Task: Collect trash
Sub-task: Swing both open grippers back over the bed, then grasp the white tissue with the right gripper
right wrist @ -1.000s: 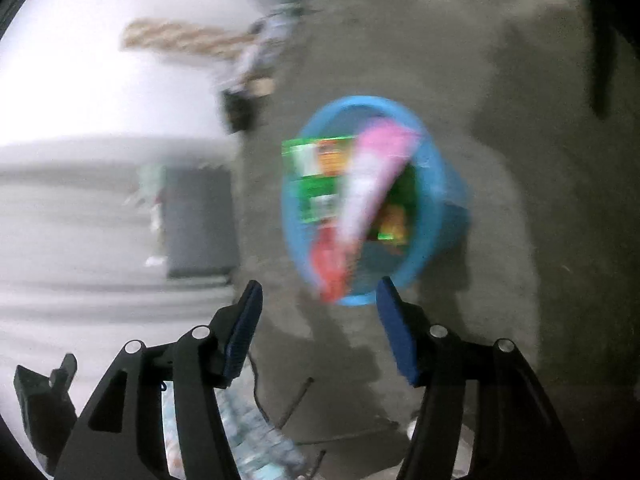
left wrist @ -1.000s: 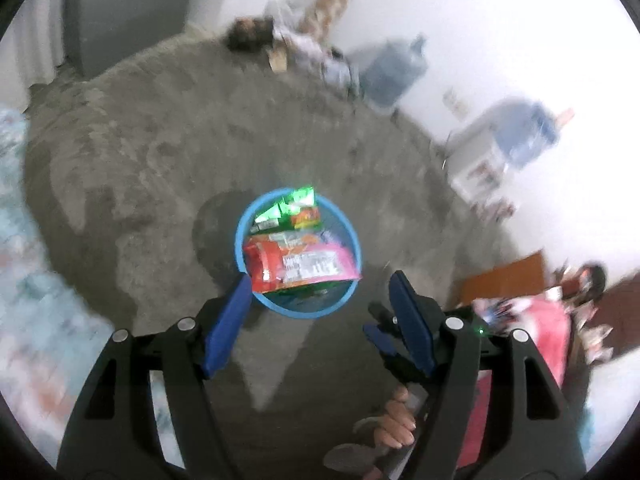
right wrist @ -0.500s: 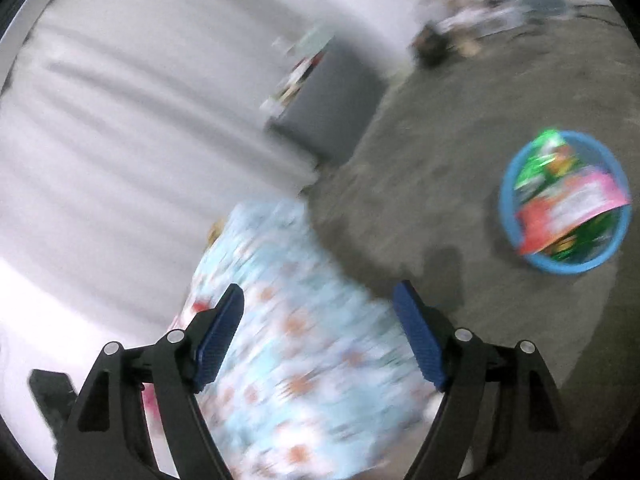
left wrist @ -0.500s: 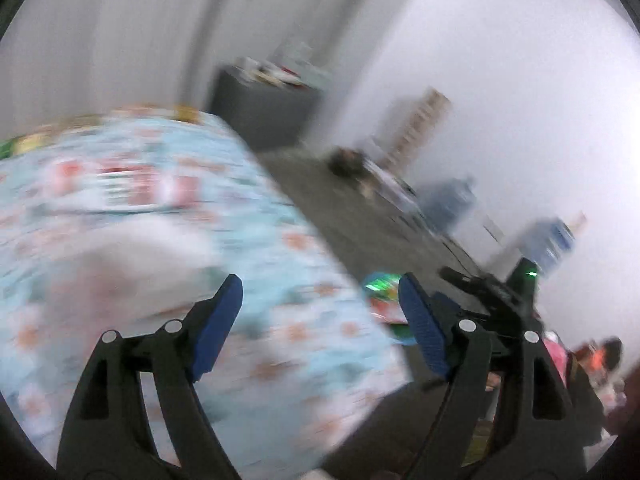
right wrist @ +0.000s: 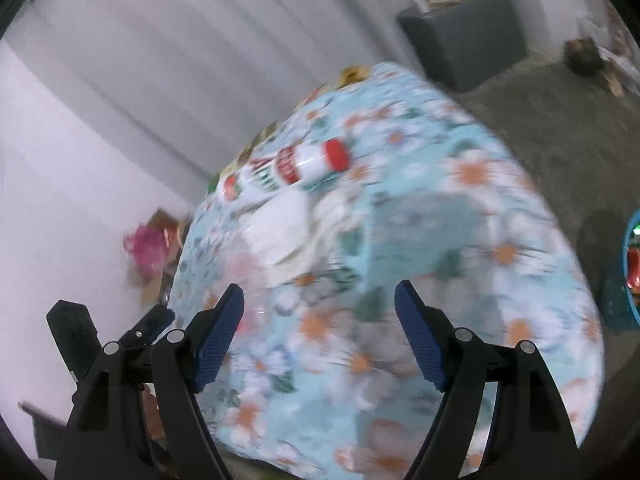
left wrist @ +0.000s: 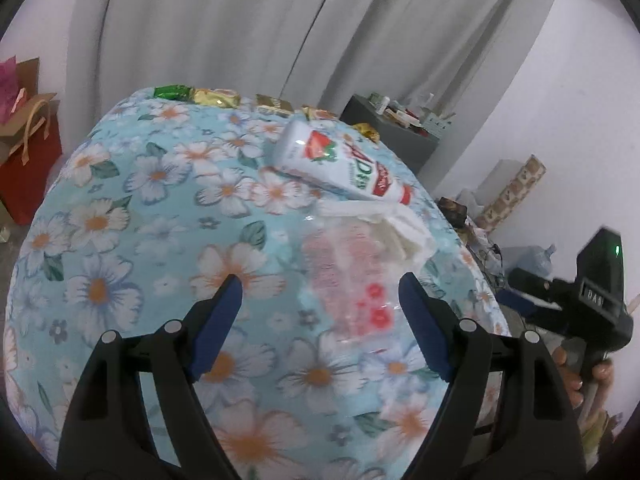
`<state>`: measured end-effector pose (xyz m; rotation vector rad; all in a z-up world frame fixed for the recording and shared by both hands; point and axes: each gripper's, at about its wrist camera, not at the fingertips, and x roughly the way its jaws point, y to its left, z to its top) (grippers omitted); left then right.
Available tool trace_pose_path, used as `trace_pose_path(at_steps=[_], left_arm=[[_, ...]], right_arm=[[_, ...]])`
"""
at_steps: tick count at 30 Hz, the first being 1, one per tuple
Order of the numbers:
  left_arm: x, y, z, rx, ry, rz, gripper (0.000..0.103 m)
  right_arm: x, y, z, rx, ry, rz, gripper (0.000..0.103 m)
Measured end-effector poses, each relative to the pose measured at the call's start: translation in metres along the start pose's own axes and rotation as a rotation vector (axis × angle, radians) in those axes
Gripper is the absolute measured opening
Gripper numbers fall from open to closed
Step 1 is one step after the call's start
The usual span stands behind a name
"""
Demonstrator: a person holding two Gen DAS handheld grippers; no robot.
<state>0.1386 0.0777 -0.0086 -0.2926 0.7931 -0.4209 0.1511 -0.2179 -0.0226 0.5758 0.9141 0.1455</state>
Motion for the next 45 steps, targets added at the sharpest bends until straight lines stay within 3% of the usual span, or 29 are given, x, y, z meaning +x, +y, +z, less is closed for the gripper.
trace_pose_path(at_steps=[3,10,16,18,21,24,27,29,30,32,34,45], left_arm=[[0.001,0.014,-0.008,-0.009,-0.003,-0.004,0.076],[0.013,0.045,-0.011,-0.05,0.012,-0.017,0.076],[0.012,0.063,-0.005,-0.096,0.004,-0.05,0.076],[0.013,0.066,-0.005,-0.1,0.0,-0.06,0.076],[0.016,0.068,-0.007,-0.099,0.013,-0.073,0.076],[0.021,0.067,-0.009,-0.1,0.03,-0.093,0.076],[0.021,0.063,-0.009,-0.096,0.03,-0.109,0.076],[0.018,0.059,-0.009,-0.086,0.026,-0.116,0.076],[0.017,0.057,-0.01,-0.078,0.023,-0.116,0.076],[0.015,0.054,-0.011,-0.07,0.021,-0.118,0.076],[0.014,0.053,-0.012,-0.066,0.025,-0.119,0.076],[0.026,0.033,-0.02,-0.078,0.117,-0.242,0.076]], right_arm=[[0.018,0.016,0.01,-0.02,0.028,0.009,0.076],[0.062,0.075,0.053,-0.054,0.087,0.164,0.076],[0.108,0.078,0.09,0.116,0.186,0.214,0.076],[0.109,0.08,0.094,0.108,0.162,0.15,0.076],[0.102,0.093,0.091,-0.063,0.105,-0.031,0.076],[0.112,0.099,0.077,-0.246,0.145,-0.175,0.076],[0.128,0.092,0.063,-0.351,0.18,-0.337,0.075],[0.129,0.085,0.059,-0.351,0.179,-0.359,0.057],[0.126,0.081,0.059,-0.325,0.175,-0.337,0.052],[0.118,0.074,0.061,-0.272,0.166,-0.292,0.029],[0.111,0.07,0.062,-0.229,0.145,-0.259,0.02],[0.045,0.041,0.058,-0.059,-0.011,-0.075,0.016]])
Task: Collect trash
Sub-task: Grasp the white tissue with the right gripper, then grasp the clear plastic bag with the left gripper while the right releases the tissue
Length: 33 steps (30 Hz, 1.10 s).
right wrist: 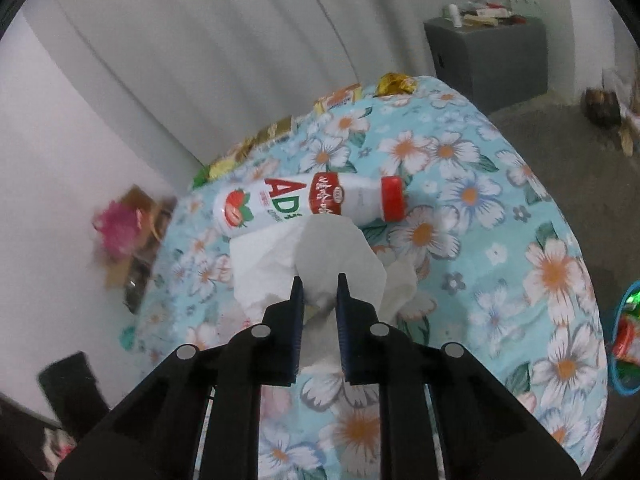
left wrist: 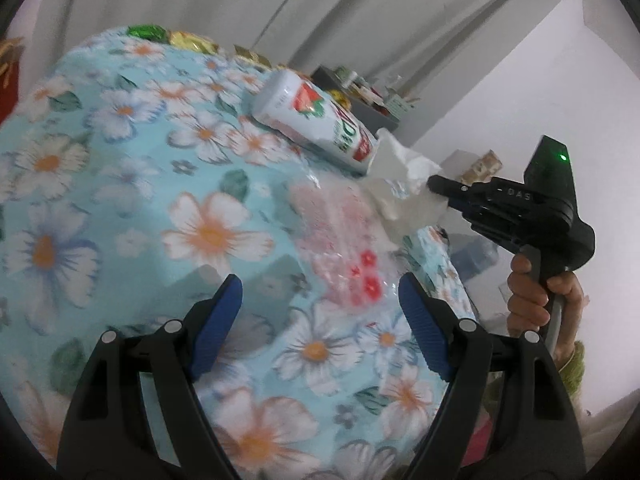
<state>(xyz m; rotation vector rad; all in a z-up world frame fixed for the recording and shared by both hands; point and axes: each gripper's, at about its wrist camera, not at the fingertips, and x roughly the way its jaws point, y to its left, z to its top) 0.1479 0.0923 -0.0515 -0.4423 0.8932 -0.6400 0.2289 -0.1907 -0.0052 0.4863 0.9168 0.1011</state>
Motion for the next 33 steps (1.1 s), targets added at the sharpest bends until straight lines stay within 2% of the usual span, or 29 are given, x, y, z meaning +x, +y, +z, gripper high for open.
trace_pose_path(at_steps=[6,8,11,14,17,23,25,27,31,33], left_arm=[[0.015,-0.014,-0.005,0.02,0.052,-0.006,0.071],[0.019,-0.018,-0.006,0.029,0.063,0.003,0.071],[0.024,-0.023,-0.003,0.032,0.074,0.021,0.071],[0.034,-0.023,0.002,0.008,0.095,0.067,0.071],[0.041,-0.021,0.006,-0.021,0.105,0.079,0.071],[0.056,-0.014,0.014,-0.077,0.094,0.033,0.071],[0.059,-0.013,0.014,-0.08,0.08,0.032,0.066],[0.062,-0.013,0.014,-0.074,0.069,0.051,0.048],[0.062,-0.016,0.012,-0.056,0.05,0.075,0.037],[0.059,-0.018,0.009,-0.051,0.041,0.079,0.026]], right_arm=[[-0.04,-0.022,-0.019,0.062,-0.095,0.147,0.015],[-0.047,-0.028,-0.027,0.064,-0.108,0.154,0.015],[-0.049,-0.04,-0.042,0.063,-0.085,0.112,0.015],[-0.044,-0.055,-0.054,0.097,-0.05,0.108,0.015],[-0.035,-0.073,-0.069,0.147,-0.006,0.11,0.015],[-0.018,-0.089,-0.089,0.194,0.047,0.128,0.015],[-0.015,-0.092,-0.092,0.2,0.051,0.139,0.015],[-0.015,-0.093,-0.092,0.202,0.051,0.147,0.015],[-0.014,-0.095,-0.091,0.208,0.053,0.159,0.015],[-0.016,-0.096,-0.093,0.208,0.051,0.159,0.015]])
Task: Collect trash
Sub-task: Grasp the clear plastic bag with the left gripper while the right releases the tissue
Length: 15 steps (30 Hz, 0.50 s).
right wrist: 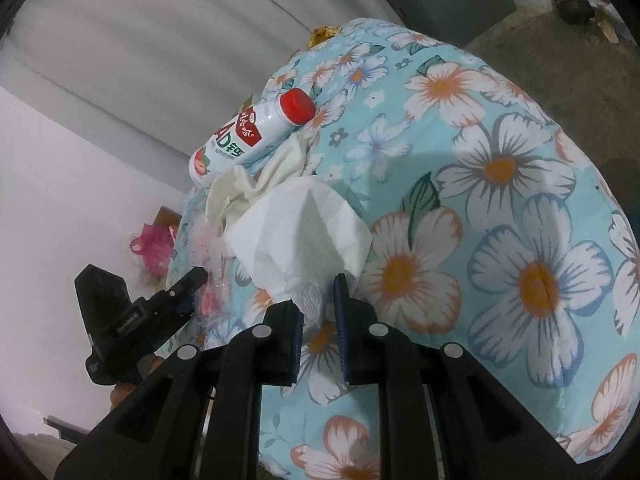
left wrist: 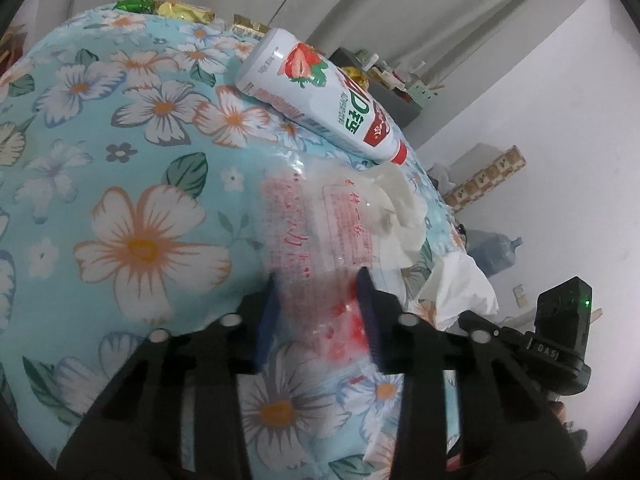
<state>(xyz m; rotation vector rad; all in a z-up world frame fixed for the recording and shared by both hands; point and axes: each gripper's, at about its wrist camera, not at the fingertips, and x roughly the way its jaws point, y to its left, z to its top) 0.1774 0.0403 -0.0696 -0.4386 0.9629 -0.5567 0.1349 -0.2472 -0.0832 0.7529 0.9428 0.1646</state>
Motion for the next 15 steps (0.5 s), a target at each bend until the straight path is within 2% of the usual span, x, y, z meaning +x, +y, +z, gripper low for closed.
trace_pose_path(at_steps=[2,5,8,15], left_arm=[[-0.002,-0.002,-0.002,-0.003,0.003,-0.016,0.014],[-0.01,-0.008,-0.004,0.022,-0.015,-0.026,0.004],[-0.02,-0.014,-0.006,0.052,-0.04,-0.043,0.0],[-0.054,-0.044,-0.009,0.167,-0.108,-0.092,0.0]], right_arm=[[-0.001,0.002,0.0,-0.003,-0.002,-0.001,0.015],[-0.006,0.006,-0.001,-0.015,-0.015,-0.003,0.015],[-0.016,0.012,-0.001,-0.029,-0.039,-0.004,0.015],[-0.037,0.021,-0.004,-0.047,-0.092,-0.002,0.015]])
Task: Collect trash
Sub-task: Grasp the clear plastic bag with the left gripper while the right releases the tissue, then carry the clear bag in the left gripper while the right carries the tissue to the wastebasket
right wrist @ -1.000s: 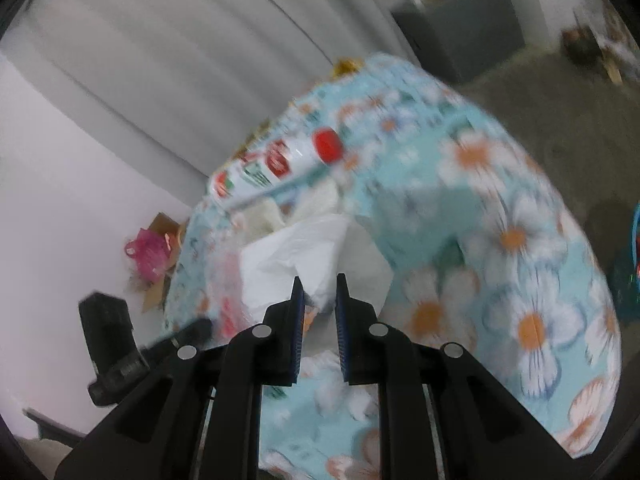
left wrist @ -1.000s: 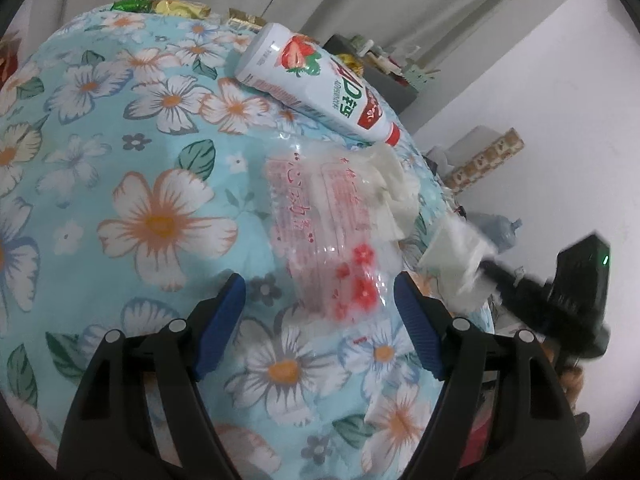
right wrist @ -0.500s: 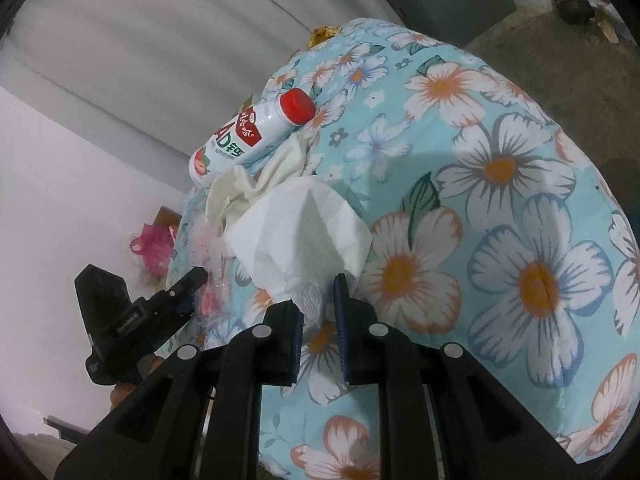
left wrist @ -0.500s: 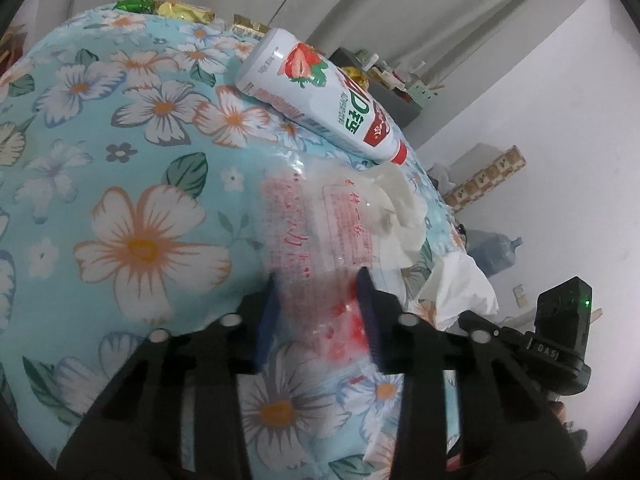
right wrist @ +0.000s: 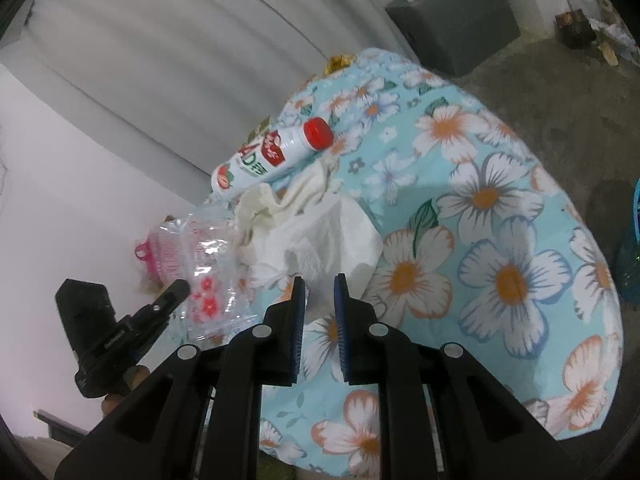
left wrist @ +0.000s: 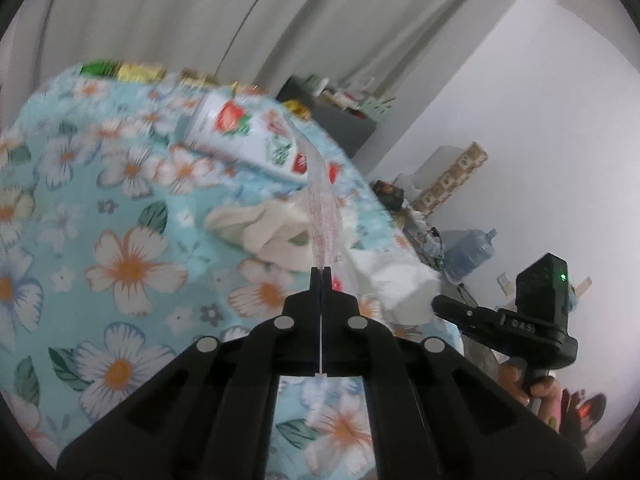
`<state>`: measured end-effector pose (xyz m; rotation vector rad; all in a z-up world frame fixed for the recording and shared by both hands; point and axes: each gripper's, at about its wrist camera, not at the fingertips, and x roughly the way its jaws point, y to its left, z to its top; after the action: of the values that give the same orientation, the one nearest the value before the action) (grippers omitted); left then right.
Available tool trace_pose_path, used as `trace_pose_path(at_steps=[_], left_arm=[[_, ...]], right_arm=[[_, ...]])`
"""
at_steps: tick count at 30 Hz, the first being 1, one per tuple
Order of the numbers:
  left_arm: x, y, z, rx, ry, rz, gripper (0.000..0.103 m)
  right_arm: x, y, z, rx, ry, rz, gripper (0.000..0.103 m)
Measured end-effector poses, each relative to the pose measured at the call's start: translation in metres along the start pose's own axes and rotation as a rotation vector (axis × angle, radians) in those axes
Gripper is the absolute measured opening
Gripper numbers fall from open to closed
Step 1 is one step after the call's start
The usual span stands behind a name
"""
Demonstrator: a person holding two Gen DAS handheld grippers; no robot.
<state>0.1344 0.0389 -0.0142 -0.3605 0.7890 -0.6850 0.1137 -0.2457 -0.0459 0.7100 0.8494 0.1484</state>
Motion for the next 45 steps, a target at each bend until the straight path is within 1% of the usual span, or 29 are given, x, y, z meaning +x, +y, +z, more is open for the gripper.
trace_pose_path(at_steps=[4,7,8,9,11,12,14,16,18,22,23,24,25,26,27,28,32,35,38,40,41,43,44,45], left_arm=[[-0.014,-0.02,0.002,0.071,-0.034,0.014,0.0],[-0.025,-0.027,0.004,0.096,-0.056,0.017,0.0],[-0.029,-0.029,0.004,0.1,-0.063,0.02,0.0],[-0.031,-0.03,0.004,0.101,-0.066,0.023,0.0],[-0.036,-0.031,0.004,0.103,-0.075,0.035,0.0],[-0.039,-0.031,0.003,0.104,-0.079,0.037,0.0],[-0.043,-0.032,0.001,0.105,-0.086,0.041,0.0],[-0.046,-0.033,0.0,0.109,-0.09,0.048,0.0],[-0.048,-0.034,-0.001,0.113,-0.096,0.052,0.0],[-0.055,-0.039,-0.002,0.129,-0.11,0.06,0.0],[-0.057,-0.04,-0.003,0.134,-0.114,0.06,0.0],[-0.058,-0.042,-0.002,0.143,-0.118,0.057,0.0],[-0.058,-0.042,-0.002,0.148,-0.119,0.055,0.0],[-0.058,-0.044,-0.001,0.153,-0.12,0.052,0.0],[-0.058,-0.046,-0.001,0.16,-0.122,0.045,0.0],[-0.058,-0.048,0.0,0.165,-0.122,0.038,0.0],[-0.056,-0.06,0.003,0.203,-0.122,0.007,0.0],[-0.051,-0.074,0.006,0.242,-0.117,-0.029,0.0],[-0.042,-0.086,0.012,0.27,-0.102,-0.065,0.0],[-0.03,-0.098,0.017,0.29,-0.08,-0.099,0.0],[-0.024,-0.105,0.019,0.3,-0.07,-0.115,0.0],[-0.007,-0.123,0.024,0.332,-0.045,-0.152,0.0],[0.003,-0.133,0.026,0.351,-0.031,-0.169,0.0],[0.011,-0.143,0.028,0.368,-0.019,-0.181,0.0]], right_arm=[[-0.011,0.002,-0.004,-0.001,-0.023,0.0,0.015],[-0.015,0.003,-0.004,0.006,-0.036,-0.003,0.016],[-0.016,0.003,-0.004,0.02,-0.042,0.006,0.018],[-0.016,0.002,-0.003,0.032,-0.043,0.016,0.022],[-0.016,0.0,0.0,0.066,-0.051,0.032,0.057],[-0.012,0.0,0.003,0.077,-0.052,0.04,0.061],[-0.004,0.001,0.008,0.091,-0.037,0.034,0.062],[0.009,-0.003,0.015,0.136,-0.025,0.025,0.062],[0.024,-0.006,0.022,0.172,-0.02,-0.004,0.062],[0.045,-0.008,0.024,0.173,0.004,-0.053,0.062],[0.048,-0.009,0.022,0.175,0.006,-0.059,0.06],[0.048,-0.009,0.02,0.172,-0.002,-0.075,0.053],[0.047,-0.009,0.019,0.167,-0.003,-0.085,0.032],[0.047,-0.01,0.019,0.168,0.002,-0.076,0.013],[0.044,-0.012,0.018,0.182,0.003,-0.055,0.009],[0.04,-0.012,0.018,0.186,-0.008,-0.051,0.006],[0.009,-0.008,0.017,0.168,-0.074,-0.048,0.004],[-0.024,-0.01,0.018,0.175,-0.142,-0.035,0.004],[-0.071,-0.017,0.022,0.19,-0.253,-0.041,0.004],[-0.109,-0.024,0.024,0.198,-0.345,-0.069,0.004],[-0.132,-0.028,0.023,0.201,-0.401,-0.096,0.004],[-0.161,-0.036,0.021,0.209,-0.472,-0.15,0.005],[-0.18,-0.043,0.018,0.217,-0.517,-0.193,0.004],[-0.192,-0.049,0.015,0.226,-0.543,-0.225,0.004]])
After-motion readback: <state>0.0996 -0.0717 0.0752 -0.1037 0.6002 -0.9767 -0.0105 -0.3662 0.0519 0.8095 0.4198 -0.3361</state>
